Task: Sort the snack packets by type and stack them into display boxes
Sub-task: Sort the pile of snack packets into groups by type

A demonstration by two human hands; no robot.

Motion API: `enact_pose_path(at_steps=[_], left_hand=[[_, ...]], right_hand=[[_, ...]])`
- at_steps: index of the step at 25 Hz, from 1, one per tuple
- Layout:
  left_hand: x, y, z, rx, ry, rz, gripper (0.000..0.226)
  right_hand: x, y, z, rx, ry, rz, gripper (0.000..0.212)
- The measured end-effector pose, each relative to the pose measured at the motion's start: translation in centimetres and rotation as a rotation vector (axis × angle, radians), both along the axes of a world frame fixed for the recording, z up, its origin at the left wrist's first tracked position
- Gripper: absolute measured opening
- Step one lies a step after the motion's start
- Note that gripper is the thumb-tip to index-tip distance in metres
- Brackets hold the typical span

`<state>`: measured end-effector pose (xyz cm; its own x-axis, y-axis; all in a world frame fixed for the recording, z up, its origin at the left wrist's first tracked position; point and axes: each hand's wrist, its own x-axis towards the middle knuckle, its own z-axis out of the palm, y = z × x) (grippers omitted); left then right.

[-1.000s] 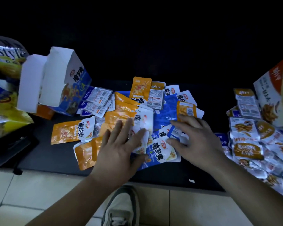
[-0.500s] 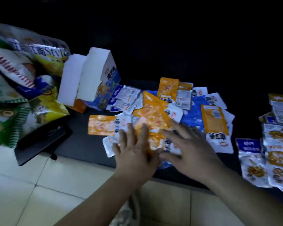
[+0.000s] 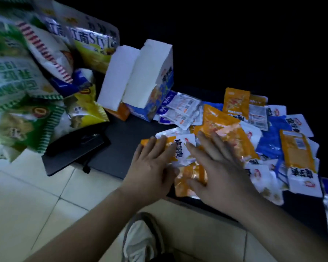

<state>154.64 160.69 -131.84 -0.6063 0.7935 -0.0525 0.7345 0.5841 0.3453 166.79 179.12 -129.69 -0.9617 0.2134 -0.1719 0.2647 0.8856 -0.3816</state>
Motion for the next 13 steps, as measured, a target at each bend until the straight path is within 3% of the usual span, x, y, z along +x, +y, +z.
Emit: enact_pose_path(at_steps=[5,8,11,13], left_hand=[[-2.1,-3.4,-0.5,-0.220,0.154,0.108,0.064],[-2.9,-4.1,0.0,-0.323,0.098,0.257,0.077],[-3.1,-3.6,1.1,-0.217,0.070,0.271,0.072],[-2.8,-2.5,1.5,-0.074,0.093,0.163,0.065]], right_hand=[[-1.7,-0.2,-1.9,0.152,-0.008,-0.018,0.092],[-1.9,0.1,-1.6,0.158,0.008,-0.039,0.094],[-2.1,-0.1,-1.6,0.157,0.025,-0.039,0.088],[-1.8,0.6,-1.5,0.120,0.048,-0.038,0.081]])
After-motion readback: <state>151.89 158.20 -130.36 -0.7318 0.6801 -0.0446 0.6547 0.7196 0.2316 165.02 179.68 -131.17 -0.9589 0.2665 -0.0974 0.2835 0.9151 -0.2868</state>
